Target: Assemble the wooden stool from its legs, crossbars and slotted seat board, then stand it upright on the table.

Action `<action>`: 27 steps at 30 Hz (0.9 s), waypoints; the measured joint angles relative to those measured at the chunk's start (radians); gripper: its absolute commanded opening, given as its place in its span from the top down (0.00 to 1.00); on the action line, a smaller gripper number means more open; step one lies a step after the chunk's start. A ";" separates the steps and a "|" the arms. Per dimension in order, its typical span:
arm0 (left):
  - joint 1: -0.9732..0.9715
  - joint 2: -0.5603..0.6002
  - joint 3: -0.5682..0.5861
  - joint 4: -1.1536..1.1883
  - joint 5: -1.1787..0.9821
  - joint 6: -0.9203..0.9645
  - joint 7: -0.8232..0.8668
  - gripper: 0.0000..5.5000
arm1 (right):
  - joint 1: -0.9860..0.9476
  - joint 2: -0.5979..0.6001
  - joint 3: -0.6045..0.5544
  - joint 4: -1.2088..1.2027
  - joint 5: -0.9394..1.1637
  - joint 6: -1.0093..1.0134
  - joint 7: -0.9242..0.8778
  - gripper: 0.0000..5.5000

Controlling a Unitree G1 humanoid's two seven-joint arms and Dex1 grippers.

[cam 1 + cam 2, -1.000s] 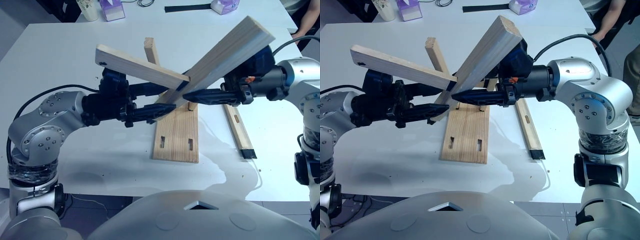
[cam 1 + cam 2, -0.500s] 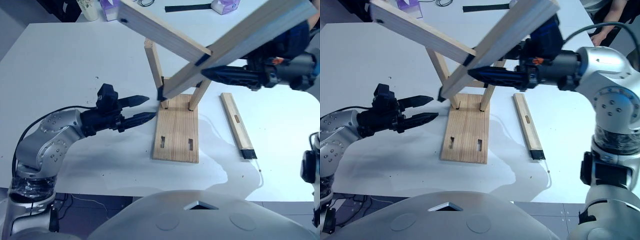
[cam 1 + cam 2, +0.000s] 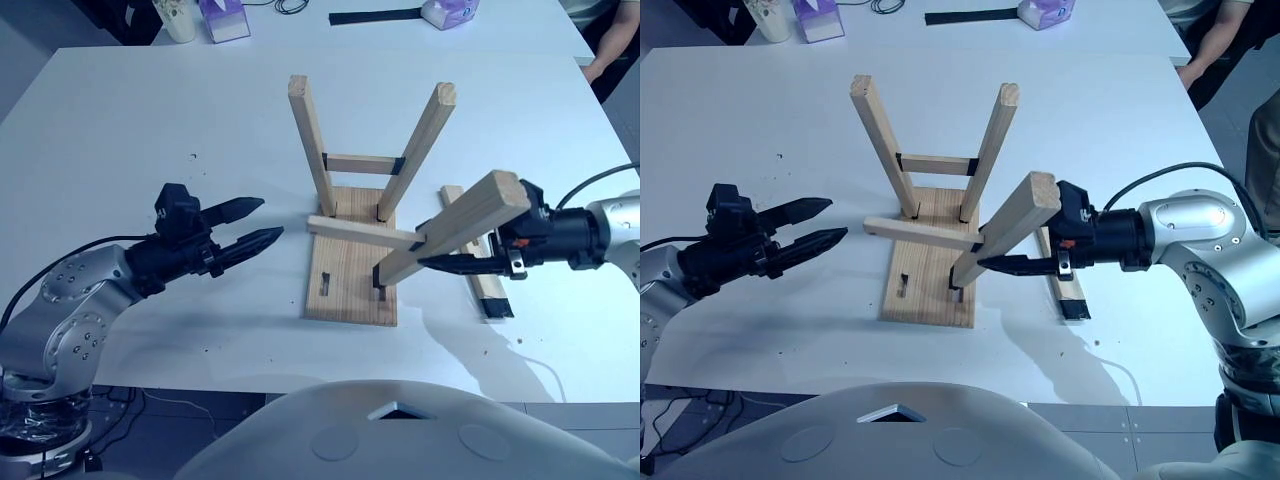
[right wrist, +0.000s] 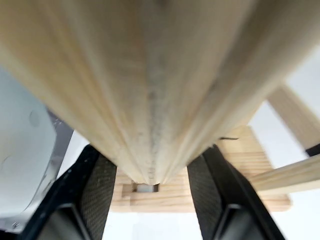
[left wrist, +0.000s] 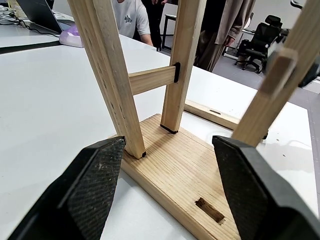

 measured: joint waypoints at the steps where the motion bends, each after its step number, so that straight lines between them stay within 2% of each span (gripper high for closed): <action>1: 0.001 -0.001 0.000 -0.003 -0.002 0.000 0.003 0.41 | 0.010 -0.005 0.001 -0.005 -0.008 -0.008 0.005 0.63; 20: 0.003 -0.009 -0.003 -0.019 -0.018 0.002 0.017 0.41 | 0.143 -0.006 0.072 -0.016 -0.172 -0.215 -0.030 0.63; 27: -0.012 -0.010 -0.007 -0.017 -0.017 0.002 0.036 0.41 | 0.123 -0.005 0.172 0.044 -0.247 -0.375 -0.022 0.63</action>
